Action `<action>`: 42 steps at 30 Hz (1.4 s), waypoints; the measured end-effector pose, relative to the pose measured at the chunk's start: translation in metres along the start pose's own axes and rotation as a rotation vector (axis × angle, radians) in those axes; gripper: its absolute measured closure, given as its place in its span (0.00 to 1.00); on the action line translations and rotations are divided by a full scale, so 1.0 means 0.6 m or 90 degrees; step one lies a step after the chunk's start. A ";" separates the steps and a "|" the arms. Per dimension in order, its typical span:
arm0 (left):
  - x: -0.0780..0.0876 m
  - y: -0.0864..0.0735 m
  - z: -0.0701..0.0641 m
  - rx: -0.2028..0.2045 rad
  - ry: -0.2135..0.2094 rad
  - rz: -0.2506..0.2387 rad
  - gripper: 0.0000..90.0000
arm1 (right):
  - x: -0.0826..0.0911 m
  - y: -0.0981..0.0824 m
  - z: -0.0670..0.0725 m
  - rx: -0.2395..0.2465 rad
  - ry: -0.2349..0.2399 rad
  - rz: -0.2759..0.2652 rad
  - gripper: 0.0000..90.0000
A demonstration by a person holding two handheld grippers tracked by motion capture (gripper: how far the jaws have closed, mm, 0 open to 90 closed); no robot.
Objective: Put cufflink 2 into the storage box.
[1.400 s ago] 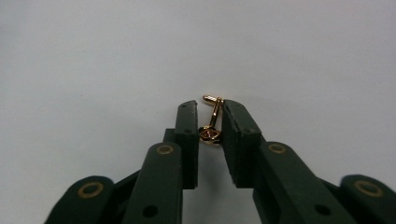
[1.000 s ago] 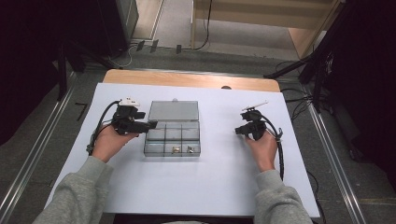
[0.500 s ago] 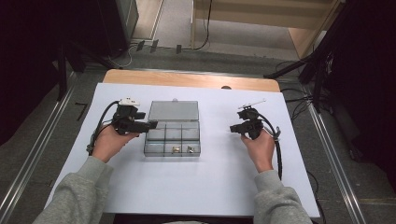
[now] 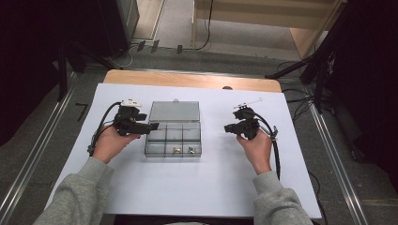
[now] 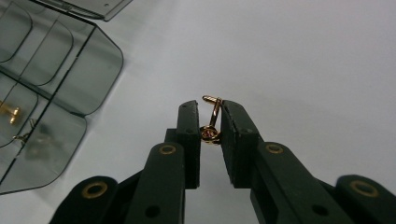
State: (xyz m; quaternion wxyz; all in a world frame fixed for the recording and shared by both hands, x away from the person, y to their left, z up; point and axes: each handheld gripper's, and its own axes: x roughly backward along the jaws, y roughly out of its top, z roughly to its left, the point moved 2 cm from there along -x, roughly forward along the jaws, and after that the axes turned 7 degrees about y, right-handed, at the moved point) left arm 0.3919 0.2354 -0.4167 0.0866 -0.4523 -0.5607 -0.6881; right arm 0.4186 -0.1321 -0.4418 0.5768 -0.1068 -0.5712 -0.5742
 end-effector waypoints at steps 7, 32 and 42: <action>0.000 0.000 0.000 0.000 0.000 0.000 0.36 | 0.001 0.006 0.024 0.027 0.012 -0.006 0.89; -0.001 -0.001 0.000 0.002 -0.001 0.006 0.36 | -0.009 0.019 0.110 0.106 0.066 -0.009 0.89; -0.001 -0.001 -0.001 0.000 -0.001 0.007 0.36 | -0.018 0.024 0.143 0.137 0.082 -0.006 0.89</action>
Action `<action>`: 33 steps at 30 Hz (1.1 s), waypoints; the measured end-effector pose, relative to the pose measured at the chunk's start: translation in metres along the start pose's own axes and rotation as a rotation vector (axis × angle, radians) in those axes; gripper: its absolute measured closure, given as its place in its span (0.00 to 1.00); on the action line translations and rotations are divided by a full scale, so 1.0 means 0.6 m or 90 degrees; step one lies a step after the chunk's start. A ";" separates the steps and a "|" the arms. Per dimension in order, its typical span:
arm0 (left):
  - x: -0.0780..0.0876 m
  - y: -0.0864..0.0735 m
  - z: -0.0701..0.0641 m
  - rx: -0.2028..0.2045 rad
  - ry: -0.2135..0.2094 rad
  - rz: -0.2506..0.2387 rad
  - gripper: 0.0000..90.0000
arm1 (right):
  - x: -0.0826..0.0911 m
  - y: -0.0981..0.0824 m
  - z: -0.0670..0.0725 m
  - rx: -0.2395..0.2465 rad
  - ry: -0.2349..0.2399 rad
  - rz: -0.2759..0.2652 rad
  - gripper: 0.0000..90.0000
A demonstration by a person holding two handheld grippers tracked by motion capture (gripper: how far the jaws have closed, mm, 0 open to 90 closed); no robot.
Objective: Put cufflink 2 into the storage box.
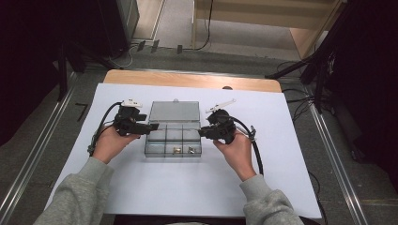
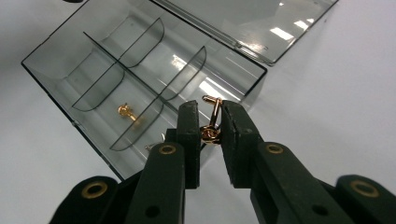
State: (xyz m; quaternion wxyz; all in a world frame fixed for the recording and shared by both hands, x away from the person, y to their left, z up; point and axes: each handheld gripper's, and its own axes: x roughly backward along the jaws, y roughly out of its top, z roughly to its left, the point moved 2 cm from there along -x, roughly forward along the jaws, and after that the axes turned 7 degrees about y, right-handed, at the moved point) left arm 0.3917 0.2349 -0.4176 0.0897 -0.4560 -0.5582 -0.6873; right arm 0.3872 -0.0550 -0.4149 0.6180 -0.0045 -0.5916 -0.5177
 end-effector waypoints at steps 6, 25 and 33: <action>-0.001 0.000 0.000 0.001 0.000 0.002 0.36 | -0.007 0.005 0.013 0.012 0.011 0.000 0.89; -0.004 0.000 0.001 -0.004 0.001 0.001 0.36 | -0.049 0.015 0.049 0.045 0.039 0.025 0.89; -0.007 0.000 0.003 0.006 0.000 -0.001 0.37 | -0.068 0.019 0.065 0.065 0.049 0.033 0.89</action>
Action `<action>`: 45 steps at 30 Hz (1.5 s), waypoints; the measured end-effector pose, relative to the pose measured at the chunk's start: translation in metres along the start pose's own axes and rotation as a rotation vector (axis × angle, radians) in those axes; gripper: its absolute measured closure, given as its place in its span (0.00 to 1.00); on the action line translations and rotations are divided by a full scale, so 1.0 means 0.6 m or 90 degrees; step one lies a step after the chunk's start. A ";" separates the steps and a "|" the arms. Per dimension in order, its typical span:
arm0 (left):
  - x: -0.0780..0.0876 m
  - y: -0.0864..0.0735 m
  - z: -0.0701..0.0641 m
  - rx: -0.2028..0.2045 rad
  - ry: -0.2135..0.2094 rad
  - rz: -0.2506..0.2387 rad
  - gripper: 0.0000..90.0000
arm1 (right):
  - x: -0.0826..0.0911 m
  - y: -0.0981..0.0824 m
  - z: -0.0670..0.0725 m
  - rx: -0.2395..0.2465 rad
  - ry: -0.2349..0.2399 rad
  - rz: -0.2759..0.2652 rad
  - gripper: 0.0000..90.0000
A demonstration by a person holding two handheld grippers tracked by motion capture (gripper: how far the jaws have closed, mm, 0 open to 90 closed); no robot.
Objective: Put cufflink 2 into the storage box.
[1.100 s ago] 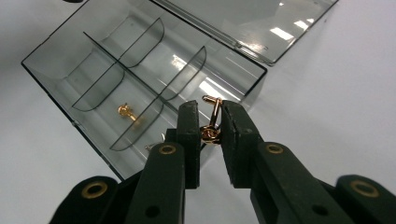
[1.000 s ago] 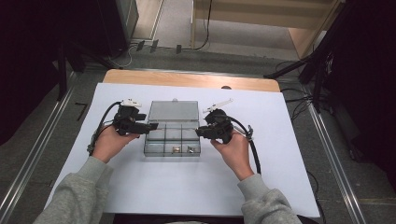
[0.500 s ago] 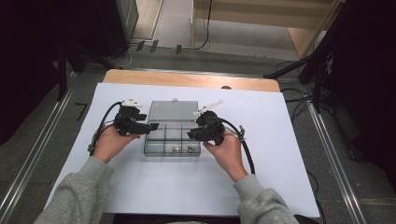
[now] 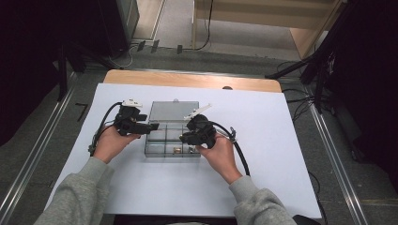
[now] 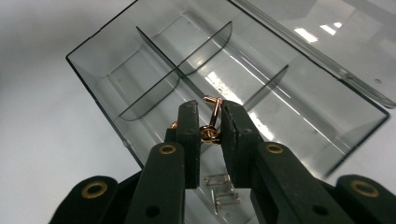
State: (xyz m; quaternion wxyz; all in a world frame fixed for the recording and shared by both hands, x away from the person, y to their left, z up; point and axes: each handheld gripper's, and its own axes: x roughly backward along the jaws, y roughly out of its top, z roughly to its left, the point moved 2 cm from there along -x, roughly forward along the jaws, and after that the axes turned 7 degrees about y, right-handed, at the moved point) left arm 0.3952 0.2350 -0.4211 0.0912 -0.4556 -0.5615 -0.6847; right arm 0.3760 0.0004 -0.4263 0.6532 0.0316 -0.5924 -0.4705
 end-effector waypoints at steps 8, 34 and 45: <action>-0.004 0.003 0.003 -0.001 0.002 0.001 0.38 | -0.025 0.008 0.015 0.019 0.016 0.013 0.89; -0.018 0.009 0.001 -0.011 -0.004 0.009 0.38 | -0.094 0.009 0.013 0.015 0.041 0.063 0.88; -0.021 0.018 0.004 0.000 -0.016 0.009 0.38 | -0.101 0.005 0.011 0.015 0.042 0.074 0.85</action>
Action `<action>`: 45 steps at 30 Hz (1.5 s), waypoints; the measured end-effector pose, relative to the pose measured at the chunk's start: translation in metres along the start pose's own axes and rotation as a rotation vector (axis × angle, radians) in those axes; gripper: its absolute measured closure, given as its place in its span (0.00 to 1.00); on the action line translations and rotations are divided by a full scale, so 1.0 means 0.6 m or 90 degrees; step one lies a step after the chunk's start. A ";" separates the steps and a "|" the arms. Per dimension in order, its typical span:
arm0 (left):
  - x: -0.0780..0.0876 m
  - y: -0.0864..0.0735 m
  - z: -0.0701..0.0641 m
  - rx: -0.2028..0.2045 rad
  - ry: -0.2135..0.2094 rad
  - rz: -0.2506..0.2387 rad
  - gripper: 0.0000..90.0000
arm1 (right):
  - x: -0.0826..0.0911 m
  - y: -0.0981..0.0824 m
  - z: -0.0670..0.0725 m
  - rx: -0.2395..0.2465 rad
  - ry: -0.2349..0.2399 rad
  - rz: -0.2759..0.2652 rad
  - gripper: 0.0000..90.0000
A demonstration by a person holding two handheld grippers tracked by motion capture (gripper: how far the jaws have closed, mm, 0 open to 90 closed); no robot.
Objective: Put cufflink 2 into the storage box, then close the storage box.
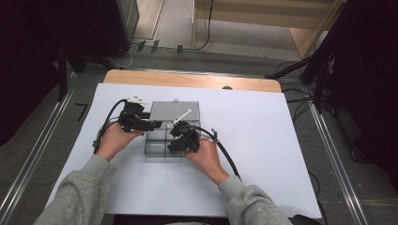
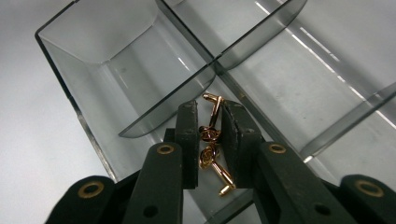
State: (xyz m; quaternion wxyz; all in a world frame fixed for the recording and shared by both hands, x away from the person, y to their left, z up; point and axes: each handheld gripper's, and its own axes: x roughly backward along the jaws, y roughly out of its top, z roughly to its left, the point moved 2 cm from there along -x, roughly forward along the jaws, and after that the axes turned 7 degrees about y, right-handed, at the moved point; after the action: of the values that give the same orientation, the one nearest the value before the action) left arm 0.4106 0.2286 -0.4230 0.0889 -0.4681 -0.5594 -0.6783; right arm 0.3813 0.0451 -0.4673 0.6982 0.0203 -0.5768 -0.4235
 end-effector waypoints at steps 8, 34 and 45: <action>0.005 0.008 0.004 0.006 0.009 0.003 0.38 | 0.016 0.002 0.012 0.014 -0.011 -0.017 0.80; -0.001 0.031 0.021 0.020 0.019 0.017 0.40 | 0.145 -0.001 -0.046 -0.021 -0.077 -0.170 0.58; -0.014 0.045 0.028 0.049 0.036 0.037 0.46 | 0.160 -0.001 -0.102 -0.067 -0.131 -0.180 0.60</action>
State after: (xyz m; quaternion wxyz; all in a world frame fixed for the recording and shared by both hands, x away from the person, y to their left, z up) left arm 0.4417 0.2296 -0.4120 0.1422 -0.4611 -0.5682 -0.6665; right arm 0.4289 -0.0424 -0.4127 0.5691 0.0209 -0.6137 -0.5469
